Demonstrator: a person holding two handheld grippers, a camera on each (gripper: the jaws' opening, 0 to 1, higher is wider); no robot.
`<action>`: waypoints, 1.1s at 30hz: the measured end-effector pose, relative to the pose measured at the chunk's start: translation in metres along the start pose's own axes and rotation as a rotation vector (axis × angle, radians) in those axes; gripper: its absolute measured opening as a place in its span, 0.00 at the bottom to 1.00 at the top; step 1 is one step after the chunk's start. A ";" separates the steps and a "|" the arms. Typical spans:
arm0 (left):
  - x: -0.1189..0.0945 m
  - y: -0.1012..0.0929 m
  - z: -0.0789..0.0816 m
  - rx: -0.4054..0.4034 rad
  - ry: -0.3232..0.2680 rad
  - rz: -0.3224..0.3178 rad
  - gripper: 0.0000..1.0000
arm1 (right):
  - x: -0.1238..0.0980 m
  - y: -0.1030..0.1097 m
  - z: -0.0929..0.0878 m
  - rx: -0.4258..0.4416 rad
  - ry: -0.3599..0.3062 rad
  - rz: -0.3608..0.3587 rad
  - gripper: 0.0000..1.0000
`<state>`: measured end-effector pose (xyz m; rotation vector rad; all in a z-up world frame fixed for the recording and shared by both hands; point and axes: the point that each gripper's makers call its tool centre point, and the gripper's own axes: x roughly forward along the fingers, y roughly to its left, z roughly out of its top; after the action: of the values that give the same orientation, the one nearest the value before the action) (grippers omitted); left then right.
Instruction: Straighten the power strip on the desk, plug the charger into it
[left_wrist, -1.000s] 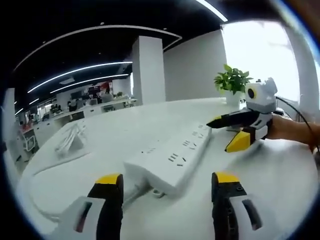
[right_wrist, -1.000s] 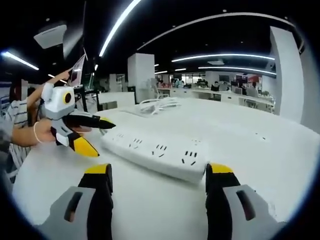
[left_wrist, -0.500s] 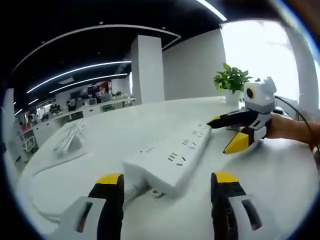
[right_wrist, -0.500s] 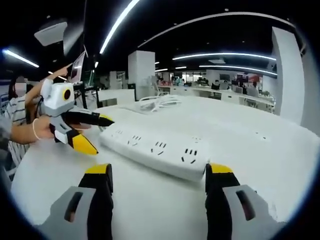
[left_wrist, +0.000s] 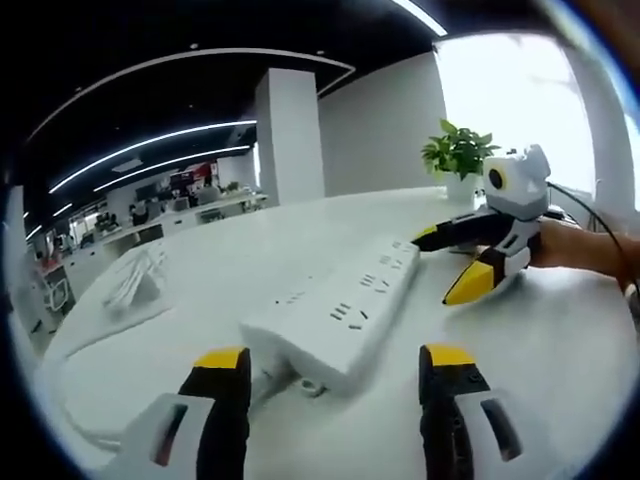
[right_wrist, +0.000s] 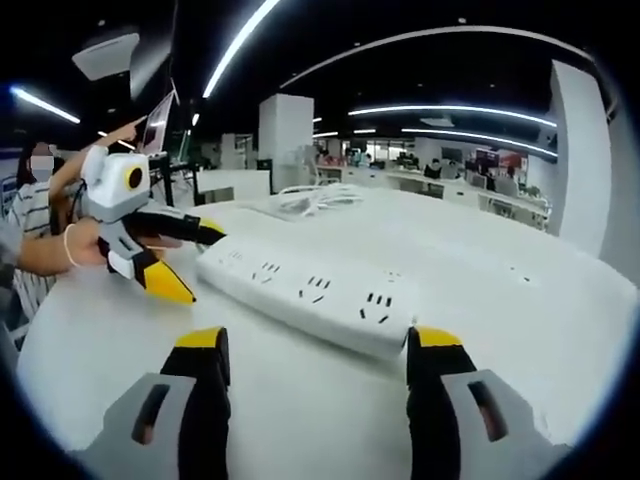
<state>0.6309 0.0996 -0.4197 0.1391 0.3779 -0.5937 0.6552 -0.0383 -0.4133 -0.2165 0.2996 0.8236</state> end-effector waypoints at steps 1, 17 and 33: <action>0.000 0.000 0.000 0.001 0.002 -0.001 0.69 | 0.000 0.000 0.000 -0.005 0.002 -0.001 0.69; 0.000 -0.002 -0.004 0.024 0.028 -0.004 0.65 | 0.000 -0.005 -0.006 -0.069 0.034 -0.041 0.62; 0.003 -0.006 -0.001 0.048 0.042 -0.005 0.62 | 0.000 -0.012 -0.006 -0.071 0.031 -0.063 0.55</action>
<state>0.6297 0.0930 -0.4218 0.1970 0.4045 -0.6058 0.6627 -0.0484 -0.4181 -0.3036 0.2919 0.7697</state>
